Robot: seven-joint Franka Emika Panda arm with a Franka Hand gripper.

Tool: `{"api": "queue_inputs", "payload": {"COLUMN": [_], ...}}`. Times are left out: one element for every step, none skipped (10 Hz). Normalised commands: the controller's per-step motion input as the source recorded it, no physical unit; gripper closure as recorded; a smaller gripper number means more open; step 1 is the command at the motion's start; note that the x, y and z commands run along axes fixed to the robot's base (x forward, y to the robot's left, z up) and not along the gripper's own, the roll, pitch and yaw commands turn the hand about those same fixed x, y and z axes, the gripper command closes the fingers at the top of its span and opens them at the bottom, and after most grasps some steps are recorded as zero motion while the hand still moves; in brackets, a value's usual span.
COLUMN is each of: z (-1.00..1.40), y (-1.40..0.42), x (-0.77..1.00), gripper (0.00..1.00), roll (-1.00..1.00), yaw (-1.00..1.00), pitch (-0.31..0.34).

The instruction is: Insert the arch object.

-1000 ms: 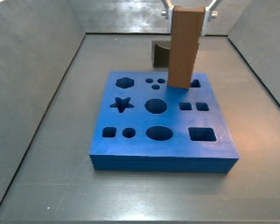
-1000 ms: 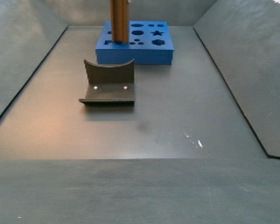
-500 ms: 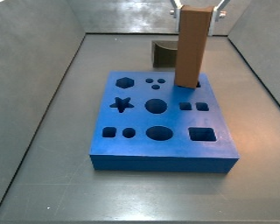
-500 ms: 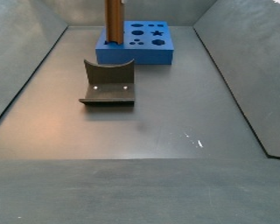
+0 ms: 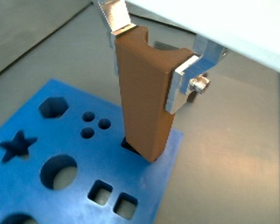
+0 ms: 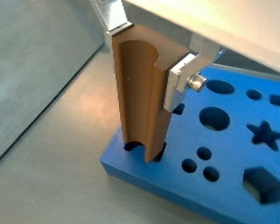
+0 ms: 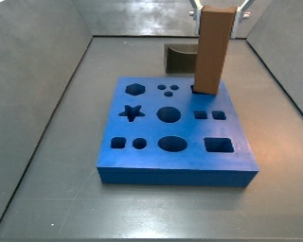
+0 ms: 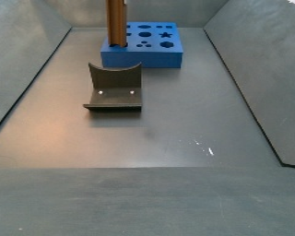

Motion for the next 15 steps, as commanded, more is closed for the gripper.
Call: {"api": "queue_inputs", "payload": {"z": [-0.19, -0.18, -0.2, -0.19, -0.16, -0.13, -0.12, -0.13, -0.14, -0.16, -0.17, -0.21, -0.24, -0.19, -0.19], "y": [-0.11, -0.11, -0.2, -0.21, -0.16, -0.08, -0.02, 0.0, 0.0, 0.0, 0.0, 0.07, 0.09, 0.07, 0.07], "x": [0.0, 0.0, 0.09, 0.03, 0.0, -0.01, -0.13, -0.19, -0.1, -0.03, 0.0, 0.0, 0.0, 0.0, -0.03], "gripper": [1.0, 1.0, 1.0, 1.0, 1.0, 1.0, 1.0, 1.0, 1.0, 1.0, 1.0, 1.0, 1.0, 1.0, 1.0], "roll": [0.17, 0.16, 0.14, 0.12, 0.08, 0.08, 0.06, 0.0, 0.0, 0.0, 0.0, 0.0, -0.09, -0.15, -0.18], "yaw": [0.81, 0.81, 0.71, 0.68, 0.44, 0.35, 0.31, 0.17, 0.12, 0.15, 0.24, 0.37, 0.25, 0.02, 0.0], "pitch": [0.0, 0.0, 0.001, 0.003, 0.0, 0.0, 0.0, 0.0, -0.001, 0.0, 0.0, -0.011, -0.02, -0.023, -0.014]}}
